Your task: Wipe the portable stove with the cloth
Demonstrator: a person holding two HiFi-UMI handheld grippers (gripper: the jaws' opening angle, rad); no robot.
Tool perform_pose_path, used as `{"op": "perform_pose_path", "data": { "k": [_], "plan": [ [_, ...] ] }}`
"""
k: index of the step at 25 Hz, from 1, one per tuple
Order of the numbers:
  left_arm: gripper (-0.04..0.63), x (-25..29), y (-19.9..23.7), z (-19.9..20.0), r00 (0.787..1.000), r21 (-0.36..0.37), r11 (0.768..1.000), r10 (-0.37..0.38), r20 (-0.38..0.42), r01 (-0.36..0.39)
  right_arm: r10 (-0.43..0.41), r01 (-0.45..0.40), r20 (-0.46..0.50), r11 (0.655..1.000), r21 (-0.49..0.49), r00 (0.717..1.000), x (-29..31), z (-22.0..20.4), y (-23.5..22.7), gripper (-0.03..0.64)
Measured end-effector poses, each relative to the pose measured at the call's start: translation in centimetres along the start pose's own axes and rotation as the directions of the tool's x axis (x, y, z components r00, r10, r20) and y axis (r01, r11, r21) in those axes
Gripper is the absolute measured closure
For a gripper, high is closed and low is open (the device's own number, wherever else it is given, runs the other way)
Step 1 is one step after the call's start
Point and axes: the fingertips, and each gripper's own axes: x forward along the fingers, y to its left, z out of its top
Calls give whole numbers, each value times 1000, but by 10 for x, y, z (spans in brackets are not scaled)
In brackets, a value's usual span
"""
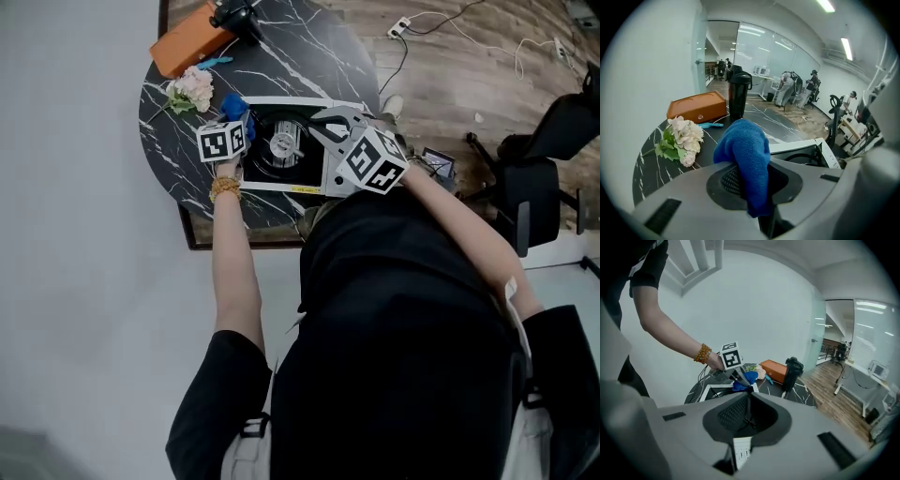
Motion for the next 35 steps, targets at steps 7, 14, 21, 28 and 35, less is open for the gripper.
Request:
{"op": "perform_pose_path", "data": {
  "k": [7,14,21,28,35],
  "plan": [
    [522,-3,5,-9,993,-200,977,-57,107,77,-67,68,-26,996,65,997,2,-2,-30,601],
    [523,-13,-11,-37,995,-76,997,-19,-96,12,14,-14,-39,1000,2,999,14,4,-5,601],
    [532,-25,-37,-67,989,-21,1000,17,-146,-20,50,-52,-70,998,-24,996,19,-5,13,601],
    [527,-40,-45,-90,912,54,981,-152,-380,186,67,-68,-71,997,-23,995,18,-4,19,601],
    [526,-2,-26,-30,978,85,995,-38,-203,56,55,-57,-69,998,-29,996,19,-1,13,601]
  ]
}}
